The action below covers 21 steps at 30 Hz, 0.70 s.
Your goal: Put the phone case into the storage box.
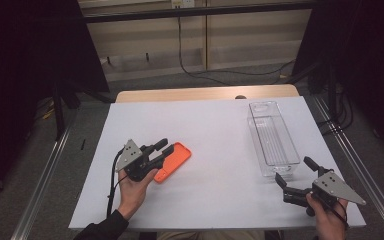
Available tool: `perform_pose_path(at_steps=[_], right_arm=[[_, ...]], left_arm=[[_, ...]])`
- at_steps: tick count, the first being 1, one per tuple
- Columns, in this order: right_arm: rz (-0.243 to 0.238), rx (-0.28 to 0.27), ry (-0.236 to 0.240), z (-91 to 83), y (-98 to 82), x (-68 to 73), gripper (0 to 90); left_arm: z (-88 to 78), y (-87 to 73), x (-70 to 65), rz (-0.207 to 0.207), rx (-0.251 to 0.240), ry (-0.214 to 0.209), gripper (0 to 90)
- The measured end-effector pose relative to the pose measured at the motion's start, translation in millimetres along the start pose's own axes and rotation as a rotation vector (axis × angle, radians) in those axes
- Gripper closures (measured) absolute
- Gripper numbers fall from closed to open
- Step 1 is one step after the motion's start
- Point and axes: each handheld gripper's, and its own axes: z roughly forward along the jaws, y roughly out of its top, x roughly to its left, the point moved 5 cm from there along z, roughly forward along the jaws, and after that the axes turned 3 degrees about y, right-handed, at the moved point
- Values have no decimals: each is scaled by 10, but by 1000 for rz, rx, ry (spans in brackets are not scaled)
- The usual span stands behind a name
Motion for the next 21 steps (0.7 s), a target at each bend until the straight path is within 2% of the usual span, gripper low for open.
perform_pose_path(at_steps=[2,3,5,7,11,13,14,20,21], right_arm=[[1,0,0,-1,0,-1,0],[2,0,0,-2,0,-2,0],[2,1,2,-1,-1,-1,0],[4,1,3,1,-1,0,0],[6,1,0,-2,0,-5,0],[5,1,0,-3,0,-5,0],[5,1,0,-3,0,-5,0],[7,-5,-4,-10,6,-9,0],[7,-5,-4,-10,6,-9,0]], left_arm=[[-8,3,0,1,2,-10,689],[-10,5,-5,-6,-1,-18,744],[-4,11,-25,10,3,-36,752],[-1,11,-28,15,8,-49,801],[5,-19,-47,3,43,-81,900],[0,-40,-47,-8,81,-89,900],[0,-40,-47,-8,81,-89,900],[-46,-58,-33,-34,153,-89,900],[-56,-63,-31,-39,180,-86,900]])
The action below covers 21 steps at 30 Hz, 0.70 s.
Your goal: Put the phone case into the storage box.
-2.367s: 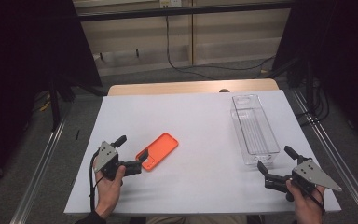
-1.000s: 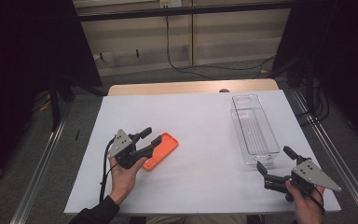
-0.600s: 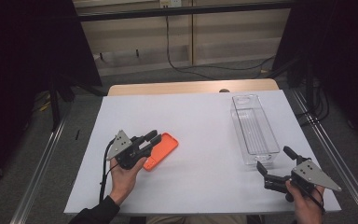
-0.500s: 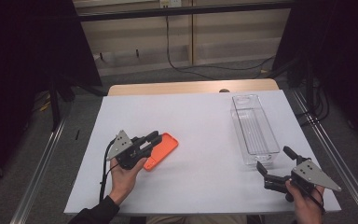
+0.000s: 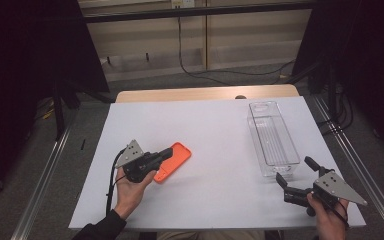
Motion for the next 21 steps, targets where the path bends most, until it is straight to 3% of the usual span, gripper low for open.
perform_pose_path(at_steps=[1,2,6,7,8,11,13,20,21], right_arm=[[1,1,0,0,-1,1,0],[1,1,0,0,-1,1,0],[0,-2,1,-2,2,0,0],[0,-2,1,-1,2,0,0],[0,-2,1,-1,2,0,0],[2,-4,3,-2,4,2,0],[1,-2,1,-4,2,-3,0],[2,-3,0,-7,5,-1,0],[1,-2,0,-6,4,-1,0]], left_arm=[[-20,-14,10,-9,43,8,900],[-20,-14,10,-9,43,8,900],[-32,-38,-1,-14,142,-3,900],[-32,-38,-1,-14,142,-3,900],[-30,-51,-7,-16,183,-6,900],[-22,-65,-8,-13,211,-20,900],[-15,-84,-1,-8,244,-7,900],[-13,-148,28,-34,323,0,900],[-8,-175,24,-39,354,-7,900]])
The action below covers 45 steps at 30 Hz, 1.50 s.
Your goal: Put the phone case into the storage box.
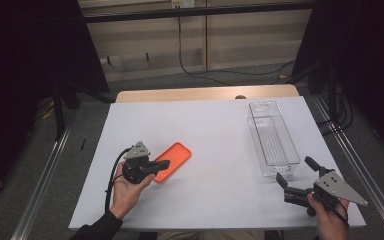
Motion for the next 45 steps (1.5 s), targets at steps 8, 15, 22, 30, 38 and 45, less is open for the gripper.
perform_pose_path(at_steps=[8,15,22,30,38,45], right_arm=[[-1,0,0,-1,1,-2,0],[-1,2,4,-2,-2,6,0],[-5,6,11,-3,-4,11,0],[-4,2,15,3,-5,12,0],[-3,3,13,-2,-4,12,0],[-3,3,13,-3,-4,12,0]], left_arm=[[61,-79,-18,0,93,-29,900],[118,-204,-82,-50,163,-28,900],[169,-280,-101,-38,203,-26,900],[224,-326,-80,-35,237,-20,900],[228,-352,-30,-48,263,-9,900],[219,-351,-8,-55,269,-5,900]])
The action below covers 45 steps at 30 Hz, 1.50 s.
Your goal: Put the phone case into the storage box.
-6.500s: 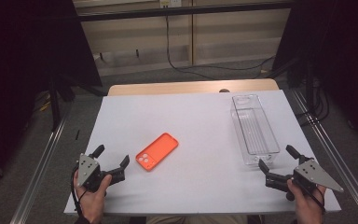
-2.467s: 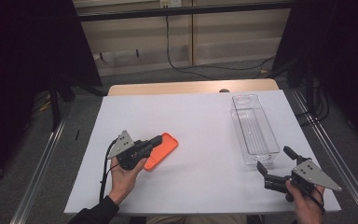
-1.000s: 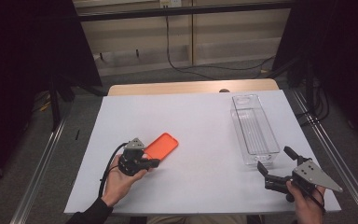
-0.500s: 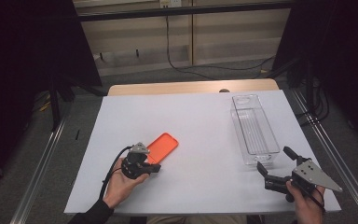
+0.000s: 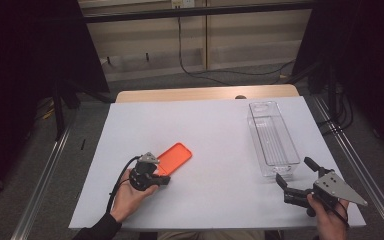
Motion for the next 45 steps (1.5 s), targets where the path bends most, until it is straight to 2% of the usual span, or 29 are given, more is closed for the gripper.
perform_pose_path(at_steps=[17,25,45], right_arm=[[1,0,-2,-4,1,-4,0],[2,1,-2,-3,1,-3,0],[0,-1,-2,-3,2,-3,0]], left_arm=[[-16,-8,36,-14,4,8,900],[-29,-13,69,-33,4,13,900],[-54,-18,130,-33,9,42,900]])
